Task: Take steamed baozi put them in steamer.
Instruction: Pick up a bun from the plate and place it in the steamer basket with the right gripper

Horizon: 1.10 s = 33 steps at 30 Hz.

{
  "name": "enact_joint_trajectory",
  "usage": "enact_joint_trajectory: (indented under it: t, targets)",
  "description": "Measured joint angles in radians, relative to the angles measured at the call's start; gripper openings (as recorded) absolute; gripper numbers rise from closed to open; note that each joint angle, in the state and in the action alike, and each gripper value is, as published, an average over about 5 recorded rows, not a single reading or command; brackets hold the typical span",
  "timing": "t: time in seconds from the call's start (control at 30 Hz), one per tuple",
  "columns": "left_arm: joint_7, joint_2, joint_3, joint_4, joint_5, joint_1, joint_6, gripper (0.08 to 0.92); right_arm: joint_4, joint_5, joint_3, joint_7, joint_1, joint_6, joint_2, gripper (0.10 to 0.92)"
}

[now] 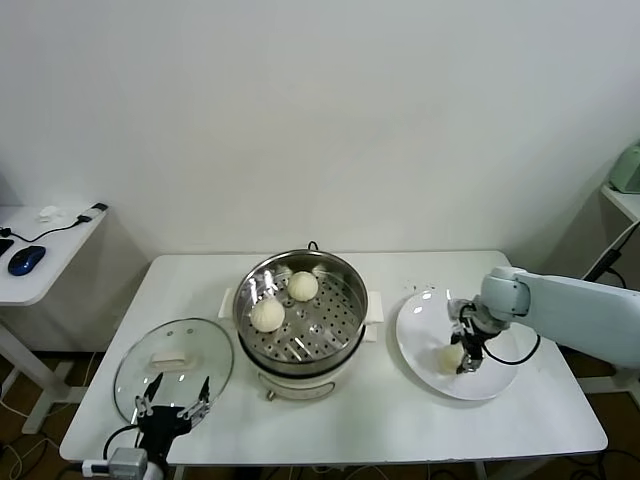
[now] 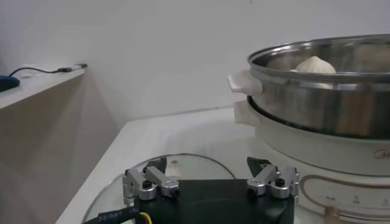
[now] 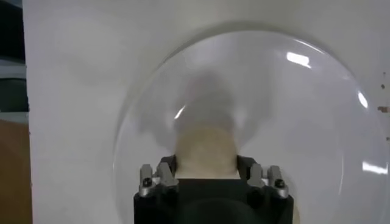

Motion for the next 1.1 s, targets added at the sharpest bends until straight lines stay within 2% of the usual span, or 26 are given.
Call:
enact_joint_trajectory:
  t: [0.33, 0.57, 0.77, 1.1]
  targets:
    - [0.0, 0.009, 0.002, -0.014, -0.004, 0.011, -0.01, 0.823, 0.032, 0.042, -0.101, -0.097, 0.259, 0.088, 0.052, 0.662]
    - [0.003, 0.006, 0.008, -0.026, 0.005, 0.001, -0.002, 0.823, 0.048, 0.078, -0.114, -0.186, 0.5, 0.241, 0.189, 0.662]
    - [0.004, -0.001, 0.009, -0.031, 0.012, -0.004, 0.005, 0.823, 0.126, 0.091, -0.07, -0.226, 0.594, 0.375, 0.328, 0.662]
    - [0.003, -0.009, 0.005, -0.034, 0.025, 0.006, 0.009, 0.823, 0.215, -0.057, -0.031, -0.226, 0.532, 0.557, 0.499, 0.662]
